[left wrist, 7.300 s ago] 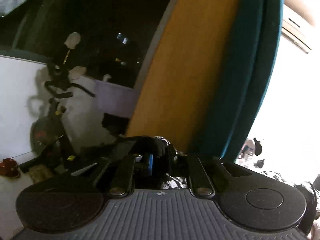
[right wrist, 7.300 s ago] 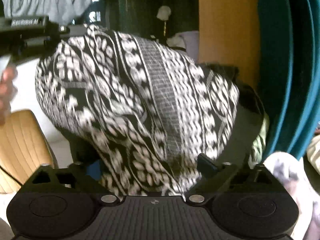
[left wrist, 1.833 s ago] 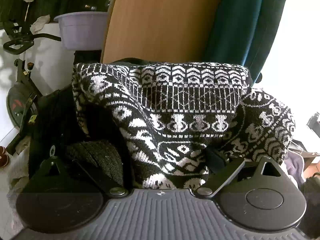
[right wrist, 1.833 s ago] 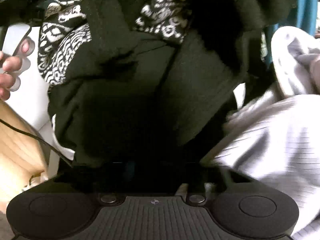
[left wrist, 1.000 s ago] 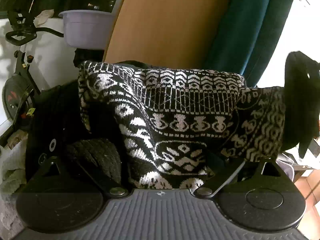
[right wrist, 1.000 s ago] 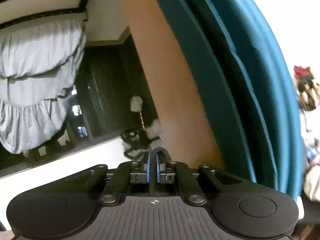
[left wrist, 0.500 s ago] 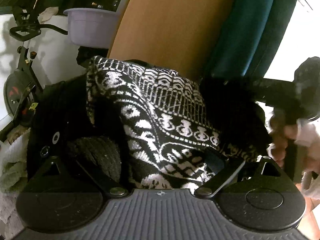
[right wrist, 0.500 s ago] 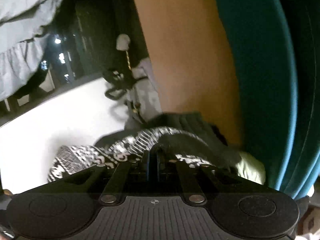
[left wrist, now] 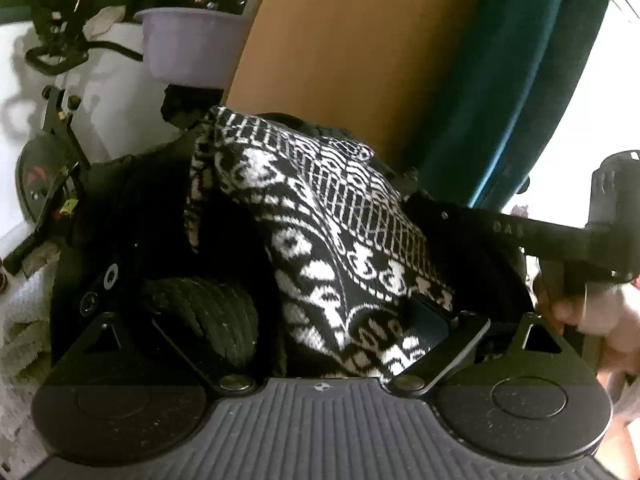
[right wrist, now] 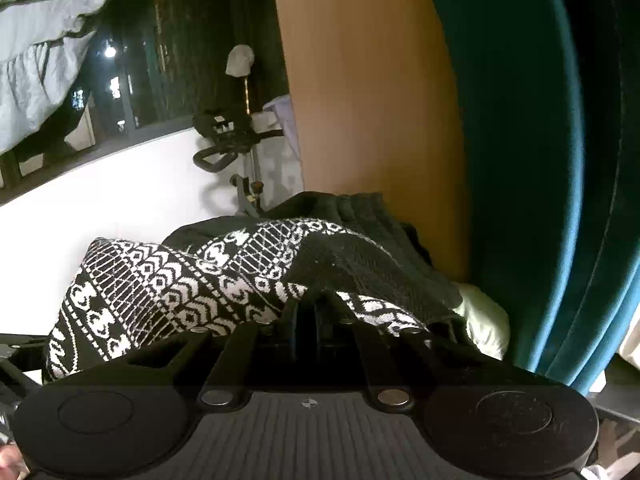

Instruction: Fold clothes

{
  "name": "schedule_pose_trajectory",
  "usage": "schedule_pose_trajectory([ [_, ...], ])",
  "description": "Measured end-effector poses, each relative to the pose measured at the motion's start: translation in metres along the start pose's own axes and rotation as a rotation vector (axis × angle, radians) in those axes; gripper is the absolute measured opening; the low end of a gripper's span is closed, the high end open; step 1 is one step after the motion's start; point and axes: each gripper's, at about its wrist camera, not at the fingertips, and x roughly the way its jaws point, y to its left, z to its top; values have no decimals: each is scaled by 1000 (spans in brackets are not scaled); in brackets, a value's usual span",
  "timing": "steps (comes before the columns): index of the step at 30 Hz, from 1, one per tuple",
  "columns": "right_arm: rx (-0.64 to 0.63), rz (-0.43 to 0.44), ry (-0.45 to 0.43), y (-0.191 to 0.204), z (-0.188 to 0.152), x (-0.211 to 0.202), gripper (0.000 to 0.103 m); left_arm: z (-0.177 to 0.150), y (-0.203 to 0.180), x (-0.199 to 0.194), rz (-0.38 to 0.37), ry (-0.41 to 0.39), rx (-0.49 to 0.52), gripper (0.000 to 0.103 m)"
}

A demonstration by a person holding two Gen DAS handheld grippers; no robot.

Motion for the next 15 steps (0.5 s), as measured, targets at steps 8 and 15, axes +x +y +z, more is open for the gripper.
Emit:
schedule_pose_trajectory([
  [8,15,-3,-4,2,-4,3,7,0,-1,1,10,14,-6,95],
  [15,13,-11,-10,9,-4,11,7,2,-1,5,18,17,-13,95],
])
